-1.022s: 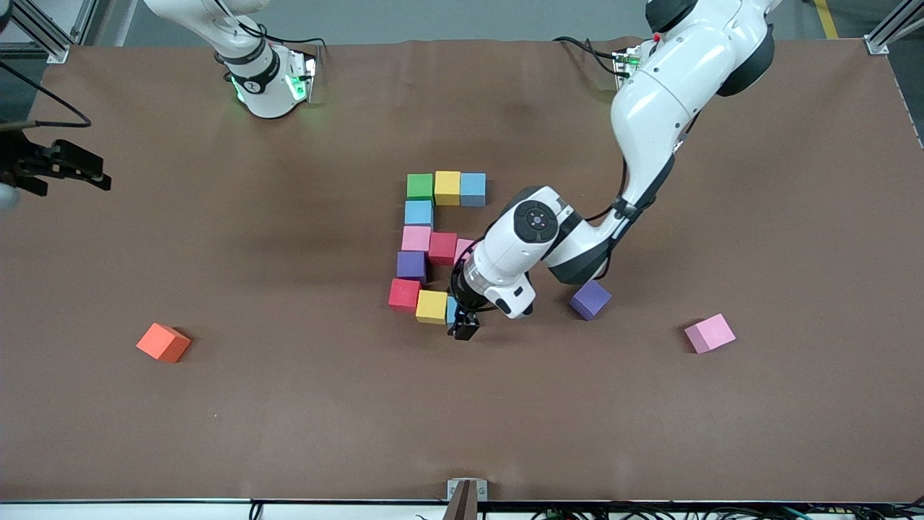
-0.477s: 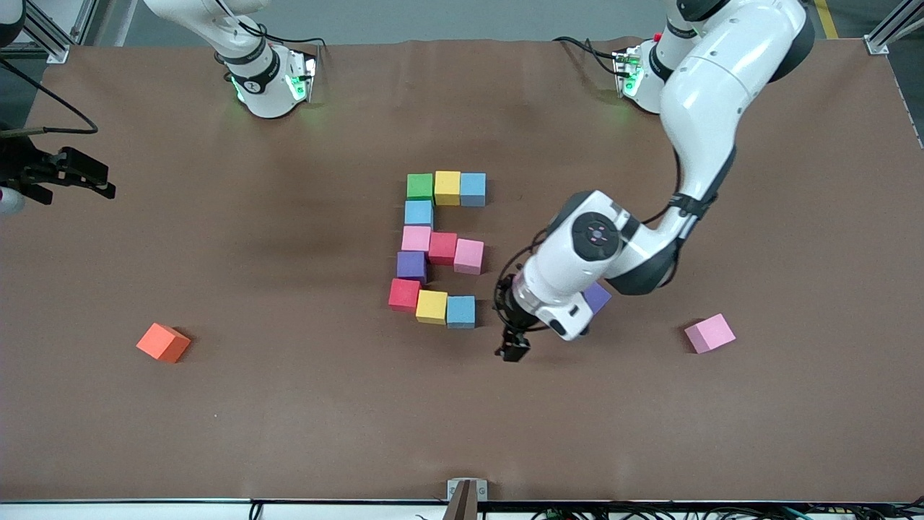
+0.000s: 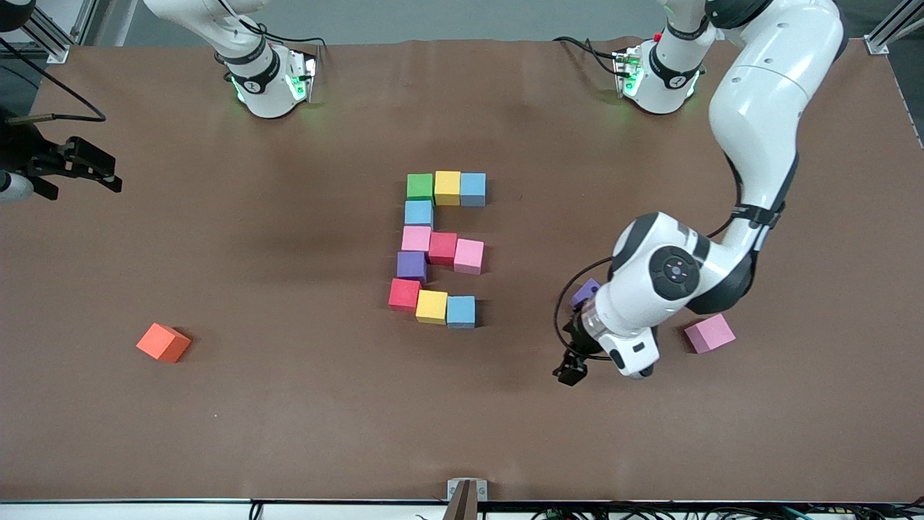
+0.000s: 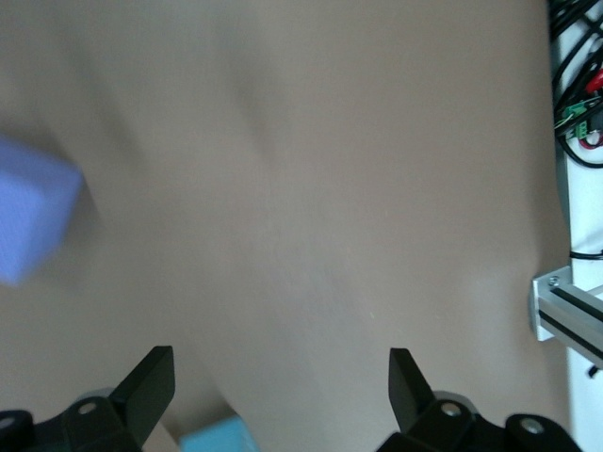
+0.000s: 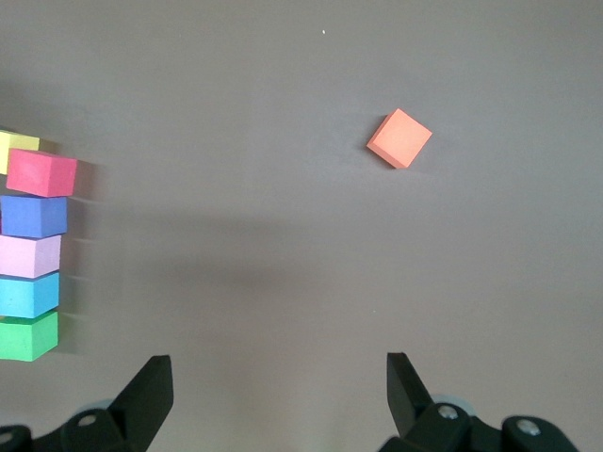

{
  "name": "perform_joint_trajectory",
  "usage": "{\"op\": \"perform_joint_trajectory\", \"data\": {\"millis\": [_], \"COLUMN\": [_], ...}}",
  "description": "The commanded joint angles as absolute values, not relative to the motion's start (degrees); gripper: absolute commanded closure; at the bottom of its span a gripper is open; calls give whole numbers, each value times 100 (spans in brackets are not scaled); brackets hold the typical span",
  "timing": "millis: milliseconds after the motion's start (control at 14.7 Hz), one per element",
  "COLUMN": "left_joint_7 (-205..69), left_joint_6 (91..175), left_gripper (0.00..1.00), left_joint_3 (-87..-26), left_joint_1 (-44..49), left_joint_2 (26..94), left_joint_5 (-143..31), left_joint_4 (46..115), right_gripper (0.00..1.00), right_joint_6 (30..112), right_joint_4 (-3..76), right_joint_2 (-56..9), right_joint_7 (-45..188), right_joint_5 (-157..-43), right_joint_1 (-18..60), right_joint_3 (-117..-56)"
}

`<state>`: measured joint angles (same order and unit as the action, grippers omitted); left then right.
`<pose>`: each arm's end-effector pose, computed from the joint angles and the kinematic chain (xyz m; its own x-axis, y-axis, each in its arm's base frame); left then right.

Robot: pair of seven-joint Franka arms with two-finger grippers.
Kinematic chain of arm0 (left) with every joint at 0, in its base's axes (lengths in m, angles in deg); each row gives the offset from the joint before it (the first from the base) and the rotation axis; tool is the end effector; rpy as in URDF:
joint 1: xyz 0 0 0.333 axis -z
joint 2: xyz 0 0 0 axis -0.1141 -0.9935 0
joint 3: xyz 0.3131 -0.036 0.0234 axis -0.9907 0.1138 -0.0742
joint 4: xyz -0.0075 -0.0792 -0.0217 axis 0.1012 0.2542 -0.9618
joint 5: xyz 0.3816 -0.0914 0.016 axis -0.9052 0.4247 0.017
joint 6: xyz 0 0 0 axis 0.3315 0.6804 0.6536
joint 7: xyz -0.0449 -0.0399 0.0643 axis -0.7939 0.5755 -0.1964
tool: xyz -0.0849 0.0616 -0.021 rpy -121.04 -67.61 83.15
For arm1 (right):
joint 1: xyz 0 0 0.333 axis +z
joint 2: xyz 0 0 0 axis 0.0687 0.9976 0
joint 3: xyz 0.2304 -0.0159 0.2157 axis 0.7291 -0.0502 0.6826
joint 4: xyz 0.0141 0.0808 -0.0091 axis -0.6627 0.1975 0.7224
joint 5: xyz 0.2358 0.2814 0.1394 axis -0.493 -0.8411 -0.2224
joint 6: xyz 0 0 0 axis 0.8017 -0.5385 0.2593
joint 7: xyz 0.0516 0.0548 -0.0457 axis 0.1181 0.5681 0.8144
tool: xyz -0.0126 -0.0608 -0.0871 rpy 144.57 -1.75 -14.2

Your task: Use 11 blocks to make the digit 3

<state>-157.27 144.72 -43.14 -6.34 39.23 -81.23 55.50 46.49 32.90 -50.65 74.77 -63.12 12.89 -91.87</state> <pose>0.7021 -0.2936 0.3252 0.4089 0.8989 -0.1577 0.9023 -0.3724 0.2171 0.5347 -0.0187 0.6195 0.9931 0.1167 -0.0095 0.1166 -0.9931 -0.0113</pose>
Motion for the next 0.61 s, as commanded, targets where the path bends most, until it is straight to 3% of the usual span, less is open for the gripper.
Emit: {"op": "perform_joint_trajectory", "data": {"millis": [0,341,545], "left_joint_7": [-14645,-12359,-10972], "left_joint_6": [14044,13121,12900], "left_gripper": [0,0,0], "left_joint_3": [-4296,-4305,-4620], "left_joint_1": [-865,-1112,-1183], "left_joint_2": [4232,4706,5364], "left_joint_5": [-8435,-8630,-8534], "left_joint_4": [5691,5691,5944], "right_gripper": [0,0,0], "right_joint_6": [4758,4679,4635], "right_joint_4": [3562,3553,3535], "right_joint_2": [-5293,-5381,-5381], "right_joint_7": [7464,7455,7455], "right_joint_5": [-6139,-6139,-6139], "right_joint_1": [1343,1290,1282], "right_joint_3": [-9201,-9245,-9271]}}
